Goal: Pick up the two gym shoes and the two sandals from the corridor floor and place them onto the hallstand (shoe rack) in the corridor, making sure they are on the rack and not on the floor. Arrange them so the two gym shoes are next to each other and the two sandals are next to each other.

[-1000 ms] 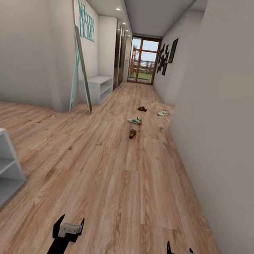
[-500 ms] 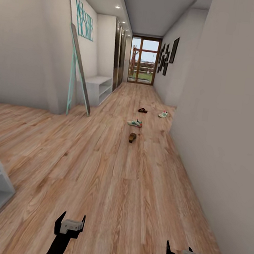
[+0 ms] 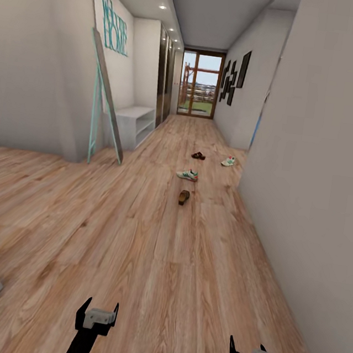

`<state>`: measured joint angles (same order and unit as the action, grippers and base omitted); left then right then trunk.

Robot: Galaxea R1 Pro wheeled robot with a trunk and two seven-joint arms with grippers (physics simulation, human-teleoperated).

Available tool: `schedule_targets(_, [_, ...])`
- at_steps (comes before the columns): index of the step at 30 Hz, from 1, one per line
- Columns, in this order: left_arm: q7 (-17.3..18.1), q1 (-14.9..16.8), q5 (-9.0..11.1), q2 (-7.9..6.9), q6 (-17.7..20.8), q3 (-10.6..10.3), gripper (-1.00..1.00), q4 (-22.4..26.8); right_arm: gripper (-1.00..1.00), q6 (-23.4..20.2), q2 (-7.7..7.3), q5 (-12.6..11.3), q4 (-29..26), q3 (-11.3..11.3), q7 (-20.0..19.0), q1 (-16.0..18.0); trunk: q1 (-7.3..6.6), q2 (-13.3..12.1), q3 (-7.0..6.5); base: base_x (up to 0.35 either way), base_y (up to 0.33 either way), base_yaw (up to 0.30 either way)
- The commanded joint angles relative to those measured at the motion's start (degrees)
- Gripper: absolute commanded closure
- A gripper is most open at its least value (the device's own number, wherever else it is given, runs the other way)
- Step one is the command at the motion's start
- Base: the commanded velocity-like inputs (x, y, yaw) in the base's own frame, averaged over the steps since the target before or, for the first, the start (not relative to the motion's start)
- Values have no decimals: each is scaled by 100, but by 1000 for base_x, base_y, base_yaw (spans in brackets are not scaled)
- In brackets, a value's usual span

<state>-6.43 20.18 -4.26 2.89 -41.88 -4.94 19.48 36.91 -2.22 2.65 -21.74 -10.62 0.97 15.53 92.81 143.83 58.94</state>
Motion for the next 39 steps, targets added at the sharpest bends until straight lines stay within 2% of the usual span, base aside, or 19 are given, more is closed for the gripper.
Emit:
schedule_targets(1, [2,1,-1,0,1,-1,-100,-10,-100,0,9,1,1,1,-2,-1,0,0,0,326,0,0])
schedule_targets(39, [54,3,-18,10,4,-27,-100,-51,-100,-2,82,-1,3,7,-1,-6,0,0,0,326,0,0])
